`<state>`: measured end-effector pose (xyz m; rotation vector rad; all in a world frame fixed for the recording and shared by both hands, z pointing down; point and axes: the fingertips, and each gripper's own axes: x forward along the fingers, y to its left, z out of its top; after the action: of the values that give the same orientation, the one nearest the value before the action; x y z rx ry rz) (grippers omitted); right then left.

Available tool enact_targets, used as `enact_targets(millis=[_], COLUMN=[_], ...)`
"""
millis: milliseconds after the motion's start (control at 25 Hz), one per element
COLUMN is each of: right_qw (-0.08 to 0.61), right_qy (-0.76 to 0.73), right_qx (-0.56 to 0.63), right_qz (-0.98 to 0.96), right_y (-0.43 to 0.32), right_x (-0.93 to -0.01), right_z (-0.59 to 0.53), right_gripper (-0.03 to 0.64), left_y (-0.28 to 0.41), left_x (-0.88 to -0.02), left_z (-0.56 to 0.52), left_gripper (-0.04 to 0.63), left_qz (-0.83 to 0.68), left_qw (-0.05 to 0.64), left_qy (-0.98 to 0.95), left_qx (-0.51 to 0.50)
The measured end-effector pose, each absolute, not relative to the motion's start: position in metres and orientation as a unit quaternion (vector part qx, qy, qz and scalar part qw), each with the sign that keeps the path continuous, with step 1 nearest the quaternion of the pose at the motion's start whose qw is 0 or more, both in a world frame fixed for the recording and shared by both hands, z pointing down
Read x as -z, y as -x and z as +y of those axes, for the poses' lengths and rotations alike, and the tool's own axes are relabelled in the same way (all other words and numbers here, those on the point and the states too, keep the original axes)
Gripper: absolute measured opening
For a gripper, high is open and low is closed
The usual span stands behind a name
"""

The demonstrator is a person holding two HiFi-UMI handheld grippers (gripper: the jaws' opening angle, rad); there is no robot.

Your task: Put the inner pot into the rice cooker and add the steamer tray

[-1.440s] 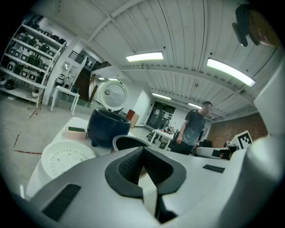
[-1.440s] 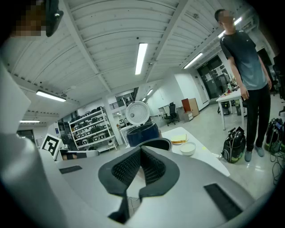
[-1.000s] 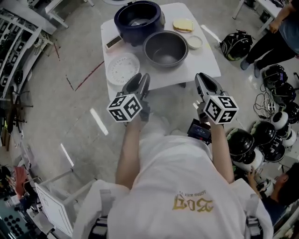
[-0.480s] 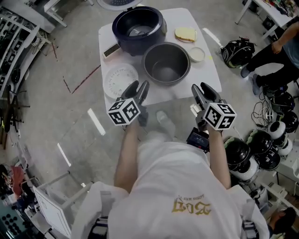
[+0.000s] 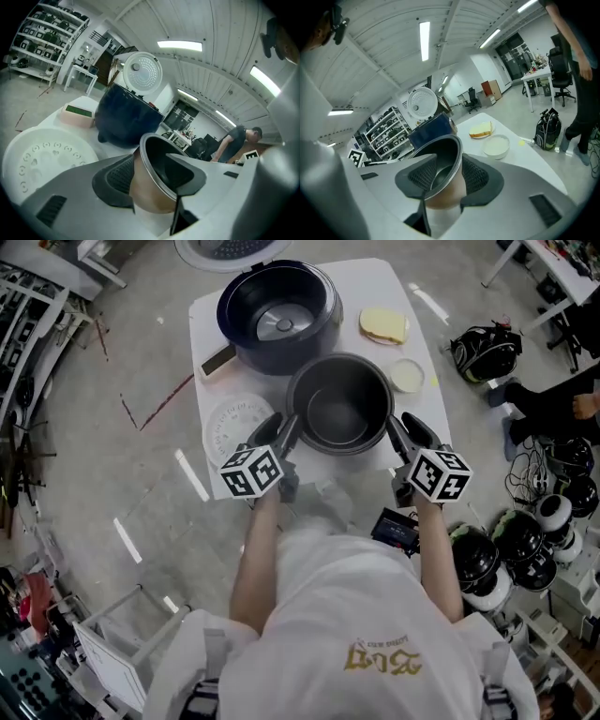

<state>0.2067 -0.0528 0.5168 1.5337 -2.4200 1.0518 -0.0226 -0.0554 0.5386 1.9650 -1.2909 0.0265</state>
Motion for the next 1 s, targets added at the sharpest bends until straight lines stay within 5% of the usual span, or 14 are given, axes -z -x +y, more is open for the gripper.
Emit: enact_targets(millis=[400,520,1000], right_qw=[0.084,0.074,0.039], right_qy=[-0.514,-0.517,-0.520], right_qx=[-0.366,-0.376,-0.373], right_qz=[-0.771,-0.765,-0.768], right_y=[-0.194,-0.195,-0.200], right_x=[-0.555,-0.556,-0.519], right_z=[-0.079,-0.080,-0.051], right_gripper=[0.103,0.106,0.095], left_y=[0.019,0.015,0.012], left_x=[-0.555,-0.554,-0.528], left_z=[-0.067,-0.068,-0.044], left_gripper=[0.162,0.112,0.089], left_qz=[-0.489,-0.483,-0.477], left_qw=[0.400,0.413,0.434], left_qy=[-0.775,-0.772,-0.764], left_qx=[-0.024,-0.009,0.033])
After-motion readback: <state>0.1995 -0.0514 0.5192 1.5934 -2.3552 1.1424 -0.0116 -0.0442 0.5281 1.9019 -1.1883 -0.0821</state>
